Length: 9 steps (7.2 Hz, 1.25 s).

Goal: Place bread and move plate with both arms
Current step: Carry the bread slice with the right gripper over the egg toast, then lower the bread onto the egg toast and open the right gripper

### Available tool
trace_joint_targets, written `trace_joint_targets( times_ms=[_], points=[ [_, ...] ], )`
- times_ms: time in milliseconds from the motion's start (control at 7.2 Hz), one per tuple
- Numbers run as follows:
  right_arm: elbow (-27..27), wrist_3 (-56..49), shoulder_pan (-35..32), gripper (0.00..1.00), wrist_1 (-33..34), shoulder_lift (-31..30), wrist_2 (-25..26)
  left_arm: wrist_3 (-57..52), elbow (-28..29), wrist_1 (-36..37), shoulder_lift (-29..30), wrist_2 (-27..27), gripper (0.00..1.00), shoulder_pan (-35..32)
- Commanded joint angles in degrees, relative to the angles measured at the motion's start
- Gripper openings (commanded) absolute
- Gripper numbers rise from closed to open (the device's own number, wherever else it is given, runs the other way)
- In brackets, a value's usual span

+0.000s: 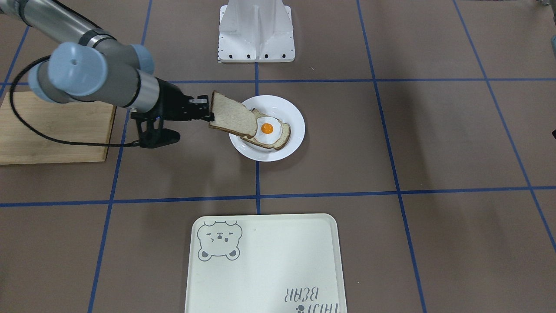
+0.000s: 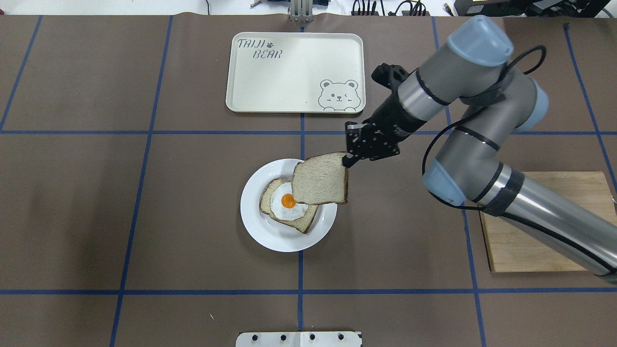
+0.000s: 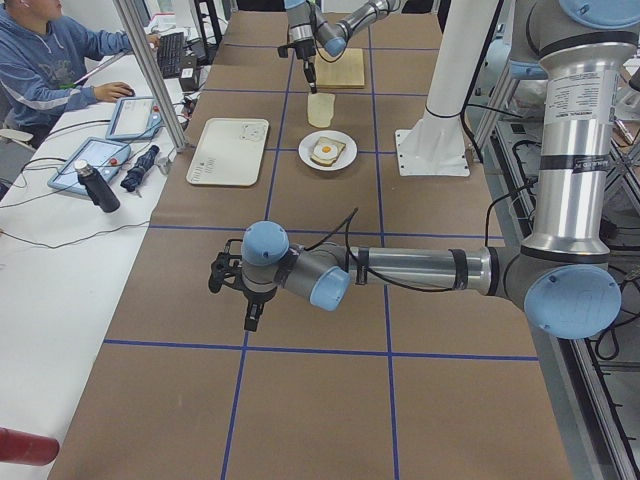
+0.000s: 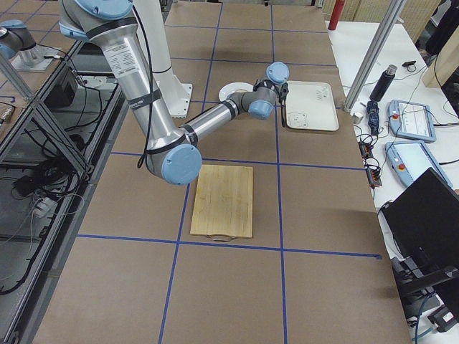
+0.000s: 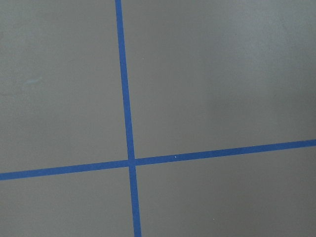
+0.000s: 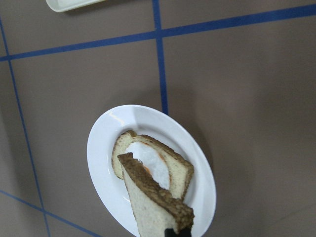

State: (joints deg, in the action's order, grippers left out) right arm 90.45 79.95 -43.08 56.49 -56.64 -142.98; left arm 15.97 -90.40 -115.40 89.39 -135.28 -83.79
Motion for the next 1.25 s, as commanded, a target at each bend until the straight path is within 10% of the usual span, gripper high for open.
trace_joint_targets(
  times_ms=[0,1111],
  points=[
    [-2.4,8.0,5.0,0.0,-0.4,5.0,7.9,0.0,-2.1,0.0,-1.3,-0.1,0.99,-0.1],
    [-4.9,8.8,7.5,0.0,-3.2,1.7,10.8,0.0,-3.7,0.1,-2.7,0.0,0.99,0.0]
  ],
)
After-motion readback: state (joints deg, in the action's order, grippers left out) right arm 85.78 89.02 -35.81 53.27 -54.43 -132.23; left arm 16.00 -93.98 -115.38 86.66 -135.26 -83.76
